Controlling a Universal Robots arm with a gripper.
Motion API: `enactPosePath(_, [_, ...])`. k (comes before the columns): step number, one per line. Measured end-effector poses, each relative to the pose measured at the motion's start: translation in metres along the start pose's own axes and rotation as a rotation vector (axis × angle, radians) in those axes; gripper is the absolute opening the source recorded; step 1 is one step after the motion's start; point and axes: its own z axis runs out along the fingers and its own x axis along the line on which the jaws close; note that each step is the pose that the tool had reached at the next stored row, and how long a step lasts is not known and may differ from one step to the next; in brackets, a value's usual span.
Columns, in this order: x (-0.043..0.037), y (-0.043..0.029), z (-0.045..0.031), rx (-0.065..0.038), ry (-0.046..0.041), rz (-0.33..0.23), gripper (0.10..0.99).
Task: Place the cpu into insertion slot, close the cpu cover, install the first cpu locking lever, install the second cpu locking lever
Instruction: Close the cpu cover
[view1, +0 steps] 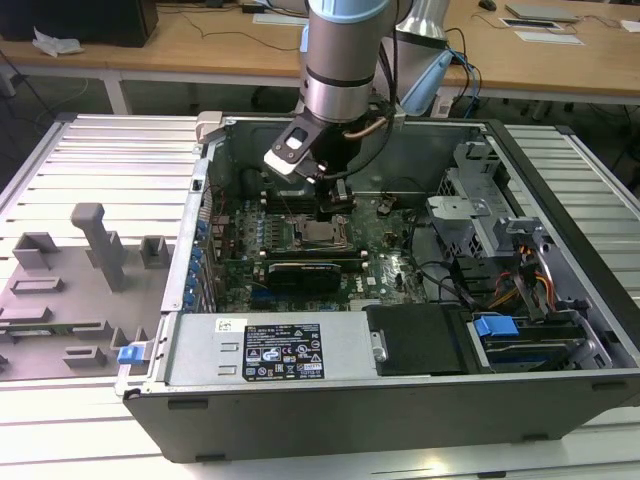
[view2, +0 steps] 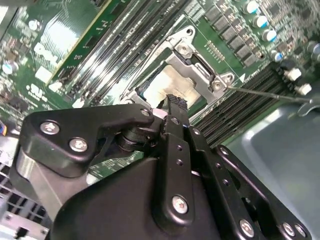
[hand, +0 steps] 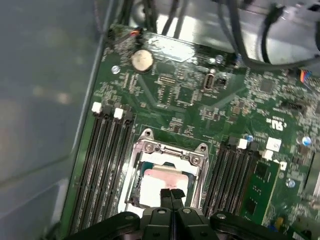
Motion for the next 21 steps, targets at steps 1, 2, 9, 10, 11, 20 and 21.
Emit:
enactPosePath(1, [0.0, 0.0, 0.0, 0.0, -0.0002, -0.032, 0.106])
enactPosePath(2, [0.0, 0.0, 0.0, 0.001, -0.0004, -0.067, 0.106])
enactPosePath(9, [0.0, 0.0, 0.0001, 0.003, -0.0015, -0.24, 0.106])
enactPosePath(10, [0.0, 0.0, 0.0001, 0.004, -0.0017, -0.278, 0.106])
enactPosePath(11, [0.0, 0.0, 0.0001, 0.004, -0.0018, -0.3, 0.106])
enactPosePath(20, [0.0, 0.0, 0.0003, 0.007, -0.0031, -0.502, 0.106])
enactPosePath(21, [0.0, 0.0, 0.0004, 0.008, -0.0033, -0.528, 0.106])
